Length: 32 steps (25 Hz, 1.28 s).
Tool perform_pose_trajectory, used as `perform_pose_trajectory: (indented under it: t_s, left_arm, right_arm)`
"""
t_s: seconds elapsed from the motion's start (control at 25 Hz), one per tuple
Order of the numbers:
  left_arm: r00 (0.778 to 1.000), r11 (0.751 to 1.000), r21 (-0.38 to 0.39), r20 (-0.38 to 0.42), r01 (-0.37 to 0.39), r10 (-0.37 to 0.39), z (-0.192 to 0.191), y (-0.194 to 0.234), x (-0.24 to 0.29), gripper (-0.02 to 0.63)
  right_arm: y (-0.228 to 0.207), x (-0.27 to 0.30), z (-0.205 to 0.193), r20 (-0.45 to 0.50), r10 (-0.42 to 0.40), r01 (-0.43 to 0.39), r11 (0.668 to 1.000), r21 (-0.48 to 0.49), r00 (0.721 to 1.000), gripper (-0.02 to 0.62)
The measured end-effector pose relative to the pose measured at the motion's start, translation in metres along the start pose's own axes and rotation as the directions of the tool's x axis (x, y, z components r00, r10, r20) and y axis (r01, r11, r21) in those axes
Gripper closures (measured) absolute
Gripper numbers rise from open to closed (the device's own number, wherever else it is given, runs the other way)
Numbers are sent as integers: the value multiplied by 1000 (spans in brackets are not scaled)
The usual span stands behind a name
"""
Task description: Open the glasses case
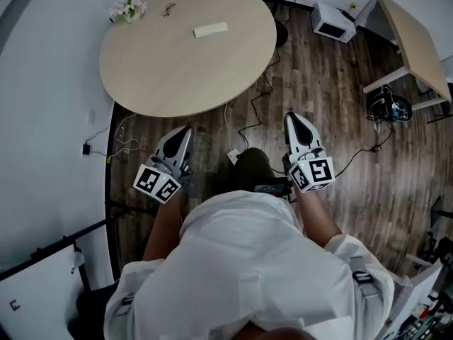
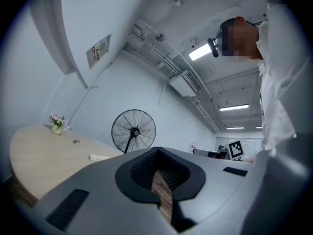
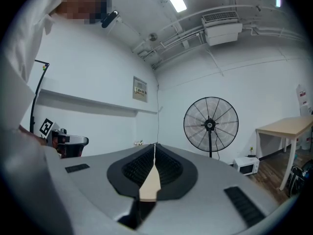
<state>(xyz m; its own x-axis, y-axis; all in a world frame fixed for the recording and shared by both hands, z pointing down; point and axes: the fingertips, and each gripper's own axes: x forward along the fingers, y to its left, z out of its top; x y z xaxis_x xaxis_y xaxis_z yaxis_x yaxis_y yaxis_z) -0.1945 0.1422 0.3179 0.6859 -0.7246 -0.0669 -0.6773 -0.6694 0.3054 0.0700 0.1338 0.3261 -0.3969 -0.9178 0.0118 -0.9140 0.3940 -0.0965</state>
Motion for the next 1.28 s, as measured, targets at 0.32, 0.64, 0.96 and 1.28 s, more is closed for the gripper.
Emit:
perform_pose_trajectory:
  t_s: [0.32,0.64,0.96,1.28]
  left_arm:
    - [998,998,-21,-19,-63,63,-27,33,75,592]
    - [975,974,-53,-6,-222,222,-22,73,172,592]
    - [919,918,44,39,-393,392,14,84,242,592]
    - [847,835,142,54,-531,529,35,104,270,594]
  right_arm:
    - [-59,70,-12,4,74,-74,997,5,997,568]
    - [-162,157,-8,-21,177,-176,984,32,984,568]
    - [-236,225,7,-5,309,-308,950,59,951,568]
    - [-261,279,18,17,376,-377,926,37,926,568]
